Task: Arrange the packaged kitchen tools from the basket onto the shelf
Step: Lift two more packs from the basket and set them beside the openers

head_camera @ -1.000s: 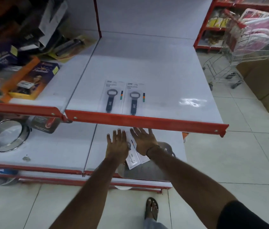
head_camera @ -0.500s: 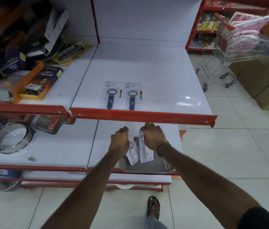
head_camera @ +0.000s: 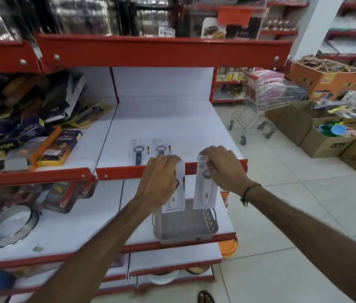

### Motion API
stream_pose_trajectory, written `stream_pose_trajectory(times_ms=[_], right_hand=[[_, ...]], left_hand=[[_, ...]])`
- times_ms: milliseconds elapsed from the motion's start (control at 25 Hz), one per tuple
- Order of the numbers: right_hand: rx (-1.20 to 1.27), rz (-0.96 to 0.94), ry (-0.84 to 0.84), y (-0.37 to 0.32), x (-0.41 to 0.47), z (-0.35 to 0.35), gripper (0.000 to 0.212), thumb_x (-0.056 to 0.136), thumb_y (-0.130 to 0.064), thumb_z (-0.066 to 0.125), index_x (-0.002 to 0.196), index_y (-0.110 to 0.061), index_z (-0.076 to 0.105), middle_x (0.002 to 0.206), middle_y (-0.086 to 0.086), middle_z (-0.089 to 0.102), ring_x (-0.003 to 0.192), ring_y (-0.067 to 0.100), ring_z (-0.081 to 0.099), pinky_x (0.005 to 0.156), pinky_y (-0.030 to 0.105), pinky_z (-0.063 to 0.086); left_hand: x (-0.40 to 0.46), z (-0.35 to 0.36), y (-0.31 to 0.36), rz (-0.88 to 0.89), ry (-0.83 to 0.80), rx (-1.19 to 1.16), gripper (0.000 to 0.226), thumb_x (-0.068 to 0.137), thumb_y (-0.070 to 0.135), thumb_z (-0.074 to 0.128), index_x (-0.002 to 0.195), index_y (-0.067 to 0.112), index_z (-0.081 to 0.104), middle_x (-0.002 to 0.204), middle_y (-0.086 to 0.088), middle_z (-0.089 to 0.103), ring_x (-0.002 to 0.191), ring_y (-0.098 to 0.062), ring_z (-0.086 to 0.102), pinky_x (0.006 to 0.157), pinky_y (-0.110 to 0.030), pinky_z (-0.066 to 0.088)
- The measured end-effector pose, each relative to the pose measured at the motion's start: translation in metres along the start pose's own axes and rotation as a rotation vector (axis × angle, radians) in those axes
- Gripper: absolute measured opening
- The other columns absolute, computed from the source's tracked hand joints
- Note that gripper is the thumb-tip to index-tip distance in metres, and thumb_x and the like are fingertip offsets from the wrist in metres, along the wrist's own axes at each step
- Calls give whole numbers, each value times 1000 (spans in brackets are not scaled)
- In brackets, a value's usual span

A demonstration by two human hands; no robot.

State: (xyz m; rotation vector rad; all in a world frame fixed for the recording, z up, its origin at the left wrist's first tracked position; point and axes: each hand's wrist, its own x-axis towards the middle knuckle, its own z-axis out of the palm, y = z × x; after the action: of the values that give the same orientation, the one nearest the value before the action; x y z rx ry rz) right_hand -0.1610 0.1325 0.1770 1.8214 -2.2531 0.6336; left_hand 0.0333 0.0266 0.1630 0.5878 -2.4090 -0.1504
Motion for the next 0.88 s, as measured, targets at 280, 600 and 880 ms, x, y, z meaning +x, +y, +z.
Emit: stream_pose_trajectory(times_ms=[280, 600, 880], right_hand=[[2, 92, 105, 11, 109, -64, 31, 84, -3, 47, 110, -15, 59, 98, 6, 67, 100, 28, 57, 86, 46, 46], [-14, 234, -208, 63, 163, -11, 44, 81, -1, 51, 121, -18, 59, 110, 7, 68, 109, 31, 61, 97, 48, 43], [1, 221, -358, 83, 160, 28, 47, 92, -13, 45, 137, -23, 53, 136, 7, 58, 121, 31, 56, 96, 43, 46]], left_hand=[[141, -31, -19, -198, 34, 2, 37, 87, -4, 45, 117, 8, 62, 108, -15, 71, 103, -35, 57, 93, -44, 39], [182, 49, -42, -320, -273, -19, 31, 93, 3, 39, 116, 13, 57, 113, -13, 68, 113, -31, 54, 103, -47, 29], [178, 83, -57, -330, -542, 16, 45, 94, 8, 43, 138, 15, 52, 138, -10, 56, 132, -29, 46, 115, -53, 20]])
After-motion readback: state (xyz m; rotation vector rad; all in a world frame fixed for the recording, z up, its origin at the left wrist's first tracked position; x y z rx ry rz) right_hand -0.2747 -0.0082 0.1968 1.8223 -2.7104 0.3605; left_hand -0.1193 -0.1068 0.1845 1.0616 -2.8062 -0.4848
